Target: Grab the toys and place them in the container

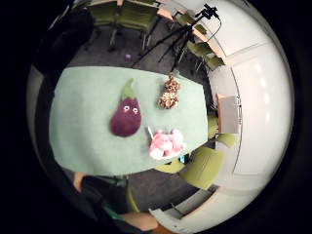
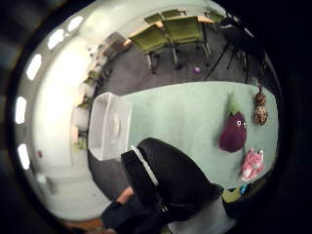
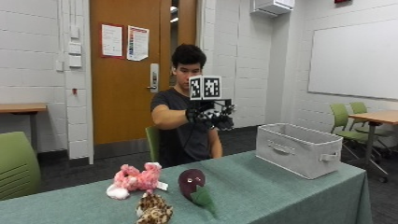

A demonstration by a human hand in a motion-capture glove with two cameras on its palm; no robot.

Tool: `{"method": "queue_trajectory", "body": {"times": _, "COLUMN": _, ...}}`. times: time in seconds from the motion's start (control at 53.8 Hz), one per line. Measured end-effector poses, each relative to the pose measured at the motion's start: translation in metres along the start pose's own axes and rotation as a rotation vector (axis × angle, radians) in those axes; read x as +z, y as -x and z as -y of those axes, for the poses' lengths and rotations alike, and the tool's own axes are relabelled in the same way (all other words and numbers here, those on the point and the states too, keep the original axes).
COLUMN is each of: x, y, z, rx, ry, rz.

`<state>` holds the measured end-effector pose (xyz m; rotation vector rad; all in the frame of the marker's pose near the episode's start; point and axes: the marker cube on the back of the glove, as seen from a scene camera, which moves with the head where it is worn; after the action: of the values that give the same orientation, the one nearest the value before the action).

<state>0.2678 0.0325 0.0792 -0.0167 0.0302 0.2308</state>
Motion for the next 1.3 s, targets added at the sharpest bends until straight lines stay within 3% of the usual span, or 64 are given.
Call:
{"method": "queue_trajectory", "body": {"times": 0.279, "x": 0.118, "y": -0.047, "z": 0.000, "rx": 0.083, "ry": 0.173, "rz": 0.040}}
{"method": "queue_trajectory", "body": {"times": 0.613, "x": 0.184, "y": -0.081, "z": -0.012, "rx": 0.185, "ry": 0.308, "rz": 0.052}}
{"method": "queue_trajectory", "body": {"times": 0.967, "x": 0.194, "y": -0.082, "z": -0.025, "rx": 0.240, "ry": 0.280, "rz": 0.070}}
{"method": "queue_trajectory", "body": {"times": 1.152, "x": 0.190, "y": -0.062, "z": -0.020, "rx": 0.171, "ry": 0.164, "rz": -0.122}}
{"method": "queue_trajectory", "body": {"times": 1.301, "x": 0.182, "y": -0.061, "z": -0.021, "rx": 0.133, "ry": 0.150, "rz": -0.089}}
